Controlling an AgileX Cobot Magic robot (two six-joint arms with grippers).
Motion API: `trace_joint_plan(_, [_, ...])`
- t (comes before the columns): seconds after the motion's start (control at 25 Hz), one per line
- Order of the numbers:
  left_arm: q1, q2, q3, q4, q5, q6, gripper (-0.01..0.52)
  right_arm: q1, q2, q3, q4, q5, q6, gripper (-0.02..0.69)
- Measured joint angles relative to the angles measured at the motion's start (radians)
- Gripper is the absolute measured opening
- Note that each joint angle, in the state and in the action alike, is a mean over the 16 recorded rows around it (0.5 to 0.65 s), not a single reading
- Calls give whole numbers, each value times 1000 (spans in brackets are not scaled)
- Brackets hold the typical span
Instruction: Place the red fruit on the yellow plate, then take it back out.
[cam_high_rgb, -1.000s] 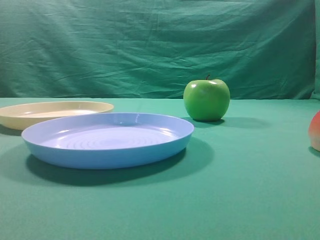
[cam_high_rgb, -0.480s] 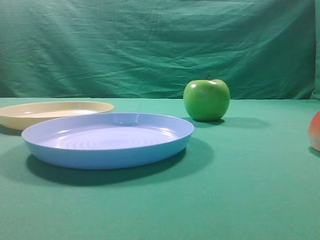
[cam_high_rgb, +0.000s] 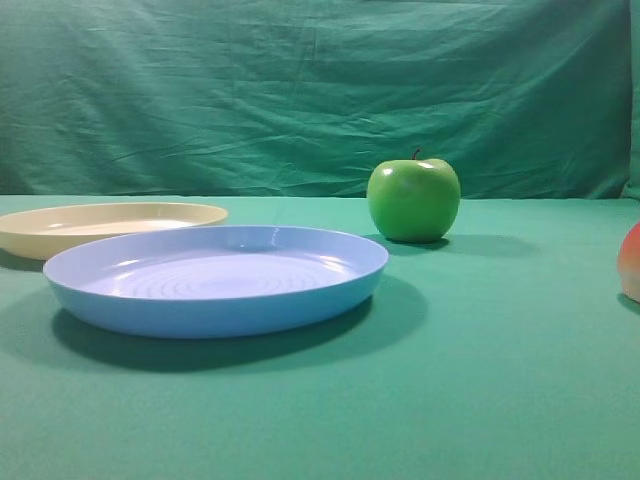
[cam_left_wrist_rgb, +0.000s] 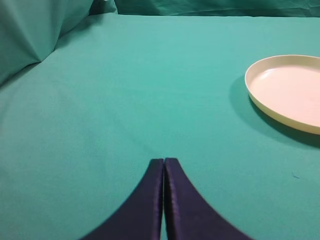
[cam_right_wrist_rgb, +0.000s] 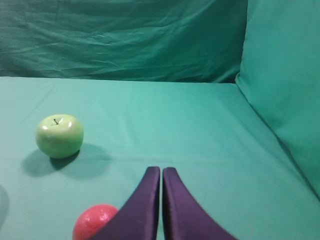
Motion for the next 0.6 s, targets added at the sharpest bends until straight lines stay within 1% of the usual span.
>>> trace_joint_plan(0.28, [0,0,0,0,0,0,0,0,-13,107,8,-77,0,0])
trace_joint_plan(0.6, [0,0,0,0,0,0,0,0,-13,125,10,-55,0,0])
